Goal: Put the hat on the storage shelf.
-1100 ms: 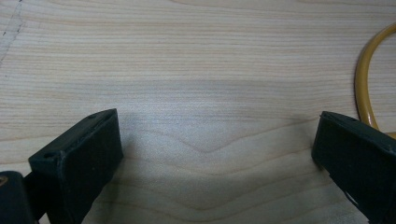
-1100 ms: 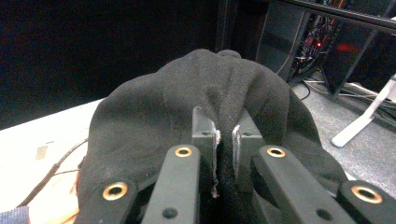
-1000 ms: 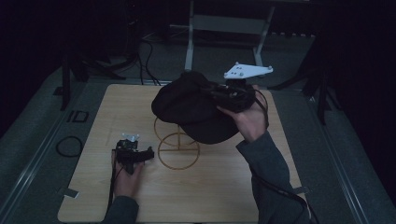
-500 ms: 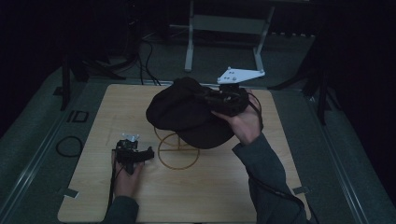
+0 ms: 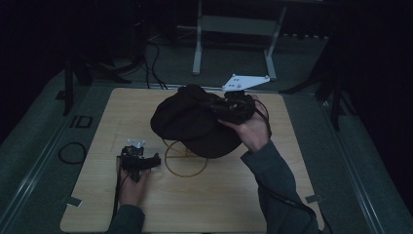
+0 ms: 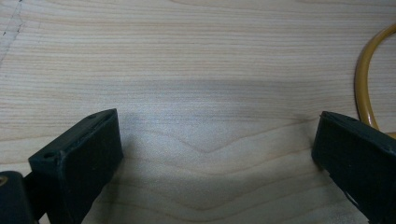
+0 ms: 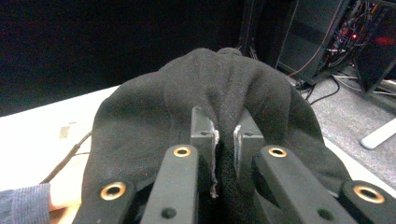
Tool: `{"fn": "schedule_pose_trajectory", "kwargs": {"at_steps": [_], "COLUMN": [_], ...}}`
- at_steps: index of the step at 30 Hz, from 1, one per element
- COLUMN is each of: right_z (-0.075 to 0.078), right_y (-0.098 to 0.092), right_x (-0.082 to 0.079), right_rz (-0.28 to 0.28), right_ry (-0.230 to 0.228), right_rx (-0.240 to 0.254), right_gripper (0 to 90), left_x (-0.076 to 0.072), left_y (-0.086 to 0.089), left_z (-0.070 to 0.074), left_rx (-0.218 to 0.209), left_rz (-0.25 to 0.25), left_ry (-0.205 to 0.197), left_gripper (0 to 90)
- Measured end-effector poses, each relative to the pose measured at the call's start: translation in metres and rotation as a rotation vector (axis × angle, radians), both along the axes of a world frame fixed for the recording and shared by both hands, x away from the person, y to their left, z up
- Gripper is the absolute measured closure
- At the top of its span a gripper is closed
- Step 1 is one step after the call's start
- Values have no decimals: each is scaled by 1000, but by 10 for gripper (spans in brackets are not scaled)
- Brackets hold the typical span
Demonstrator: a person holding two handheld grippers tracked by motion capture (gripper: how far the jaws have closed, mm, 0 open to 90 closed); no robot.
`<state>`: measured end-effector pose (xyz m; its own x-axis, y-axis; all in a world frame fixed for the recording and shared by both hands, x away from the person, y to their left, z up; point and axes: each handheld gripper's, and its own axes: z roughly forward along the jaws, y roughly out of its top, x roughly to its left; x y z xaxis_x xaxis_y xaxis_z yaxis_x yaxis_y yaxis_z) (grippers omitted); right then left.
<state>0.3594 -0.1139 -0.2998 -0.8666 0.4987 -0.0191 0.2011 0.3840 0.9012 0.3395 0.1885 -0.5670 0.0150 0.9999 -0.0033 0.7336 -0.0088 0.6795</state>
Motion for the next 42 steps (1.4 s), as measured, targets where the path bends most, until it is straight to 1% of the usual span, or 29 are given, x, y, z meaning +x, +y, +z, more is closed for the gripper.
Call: {"fn": "schedule_pose_trajectory", "kwargs": {"at_steps": [8, 12, 18, 22, 25, 27, 31, 32, 33, 35, 38, 39, 42], "right_z": [-7, -12, -16, -15, -14, -14, -16, -16, -17, -17, -16, -14, -13], "right_y": [3, 5, 6, 8, 10, 12, 14, 14, 16, 17, 17, 19, 23], "right_x": [3, 6, 6, 4, 1, 0, 0, 0, 0, 0, -1, -3, -6], "right_rz": [2, 4, 23, 41, 60, 70, 82, 82, 80, 77, 89, 106, 113], "right_ry": [15, 32, 40, 32, 22, 19, 23, 23, 25, 24, 30, 34, 15], "right_rx": [-19, -48, -66, -85, -104, -117, -134, -134, -142, -145, -133, -136, -172], "right_gripper": [808, 787, 757, 729, 692, 649, 589, 589, 566, 552, 543, 512, 483], "left_x": [0, 0, 0, 0, 0, 0, 0, 0, 0, 0, 0, 0, 0], "left_y": [0, 0, 0, 0, 0, 0, 0, 0, 0, 0, 0, 0, 0], "left_z": [0, 0, 0, 0, 0, 0, 0, 0, 0, 0, 0, 0, 0], "left_rx": [3, 4, 5, 5, 5, 5, 4, 4, 3, 3, 4, 2, 2], "left_rz": [-3, -2, -2, -2, -3, -3, -3, -3, -3, -3, -3, -1, -1], "left_ry": [2, -1, -1, -1, 0, 0, 1, 1, 1, 1, 0, 0, 0], "left_gripper": [13, 13, 13, 13, 13, 13, 13, 12, 13, 13, 13, 12, 13]}}
